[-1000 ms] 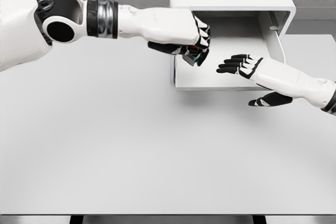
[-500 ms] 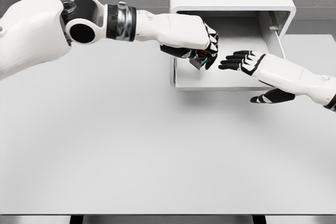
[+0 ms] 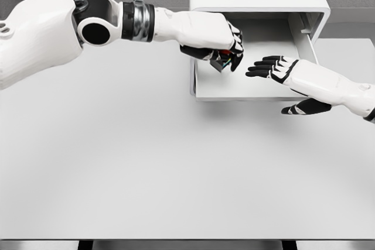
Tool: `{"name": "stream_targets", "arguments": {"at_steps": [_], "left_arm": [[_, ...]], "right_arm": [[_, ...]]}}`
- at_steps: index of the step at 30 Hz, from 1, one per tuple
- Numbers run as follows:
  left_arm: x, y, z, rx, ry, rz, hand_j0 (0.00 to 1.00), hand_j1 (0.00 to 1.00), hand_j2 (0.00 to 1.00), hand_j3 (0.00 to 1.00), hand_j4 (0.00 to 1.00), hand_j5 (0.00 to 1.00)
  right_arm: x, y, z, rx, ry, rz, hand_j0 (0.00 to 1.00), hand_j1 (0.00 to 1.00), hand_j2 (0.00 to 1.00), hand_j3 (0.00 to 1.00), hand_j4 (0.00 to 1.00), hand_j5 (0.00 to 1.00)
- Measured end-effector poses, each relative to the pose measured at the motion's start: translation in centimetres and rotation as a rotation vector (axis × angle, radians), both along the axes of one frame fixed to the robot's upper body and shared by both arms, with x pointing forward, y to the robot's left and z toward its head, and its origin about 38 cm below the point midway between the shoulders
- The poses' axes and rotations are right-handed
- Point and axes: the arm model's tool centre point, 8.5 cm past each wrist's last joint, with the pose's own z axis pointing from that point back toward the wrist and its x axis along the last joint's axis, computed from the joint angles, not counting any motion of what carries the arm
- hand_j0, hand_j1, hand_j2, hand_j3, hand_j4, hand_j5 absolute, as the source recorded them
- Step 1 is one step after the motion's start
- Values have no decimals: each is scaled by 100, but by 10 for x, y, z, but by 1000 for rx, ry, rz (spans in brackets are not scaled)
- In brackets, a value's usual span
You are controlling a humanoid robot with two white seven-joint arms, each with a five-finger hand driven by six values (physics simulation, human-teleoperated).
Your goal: Slide open multi-storey tabletop storage cabinets and put open load switch and slide close multi-storey tabletop storage cabinets
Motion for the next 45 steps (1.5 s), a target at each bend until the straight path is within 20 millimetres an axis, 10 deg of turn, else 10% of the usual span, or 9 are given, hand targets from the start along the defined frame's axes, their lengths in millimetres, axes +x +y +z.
{"name": "stream_targets", "arguments": {"at_steps": [11,30,40,43,45], "left_arm": [[-4,-5,5,-25,-1,-17,94,94,94,94,94,94],[-44,-26,48,-152,-40,-156,100,100,100,100,100,100],[-49,25,81,-218,-98,-106,100,100,100,100,100,100],[-38,75,33,-266,7,24,100,100,100,100,100,100],[-32,109,42,-300,-15,102,100,100,100,100,100,100]], "right_arm": [[0,0,-1,2,3,0,100,100,100,100,100,100],[-1,1,-2,4,5,0,100,100,100,100,100,100],[0,1,0,4,-1,0,100,100,100,100,100,100],[0,2,-2,9,2,2,100,100,100,100,100,100],[0,3,-2,11,2,3,100,100,100,100,100,100]]}}
